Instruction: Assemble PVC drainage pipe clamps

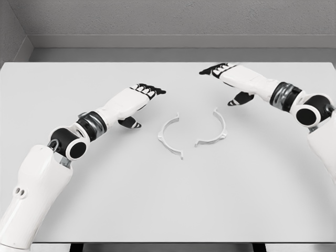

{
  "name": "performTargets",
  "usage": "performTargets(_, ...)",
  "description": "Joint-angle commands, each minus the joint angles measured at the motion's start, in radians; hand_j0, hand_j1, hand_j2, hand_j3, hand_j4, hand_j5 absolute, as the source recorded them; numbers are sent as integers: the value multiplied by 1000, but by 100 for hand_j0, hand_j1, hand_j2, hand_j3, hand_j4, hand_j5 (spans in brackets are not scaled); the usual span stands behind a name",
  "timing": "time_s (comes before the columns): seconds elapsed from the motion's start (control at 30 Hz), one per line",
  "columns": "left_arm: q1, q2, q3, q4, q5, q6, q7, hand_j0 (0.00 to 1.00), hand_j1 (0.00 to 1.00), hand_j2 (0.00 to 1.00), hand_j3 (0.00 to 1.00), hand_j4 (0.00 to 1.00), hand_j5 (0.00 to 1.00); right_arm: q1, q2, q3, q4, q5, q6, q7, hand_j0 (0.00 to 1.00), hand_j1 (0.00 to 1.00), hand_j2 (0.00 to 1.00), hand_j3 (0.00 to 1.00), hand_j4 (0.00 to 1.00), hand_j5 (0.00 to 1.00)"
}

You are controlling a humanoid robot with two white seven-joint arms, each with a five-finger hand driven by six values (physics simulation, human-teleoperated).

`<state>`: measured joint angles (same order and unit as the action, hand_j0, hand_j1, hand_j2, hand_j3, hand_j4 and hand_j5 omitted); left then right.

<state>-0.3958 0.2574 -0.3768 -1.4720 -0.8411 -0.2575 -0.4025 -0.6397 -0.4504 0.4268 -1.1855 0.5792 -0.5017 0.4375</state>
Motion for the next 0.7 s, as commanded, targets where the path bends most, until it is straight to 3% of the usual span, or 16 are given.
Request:
performTargets(0.0, -2, 0, -1, 2, 4, 3, 1, 100, 100, 100, 100, 100, 100, -2, 36, 15, 50, 25, 2, 0, 100, 100, 100, 100, 100, 100)
performTargets(0.67, -2, 0, 1, 2, 4, 4, 1, 100, 100, 100, 100, 100, 100, -11, 53, 32, 87, 36, 14, 0, 100, 100, 100, 100, 100, 100)
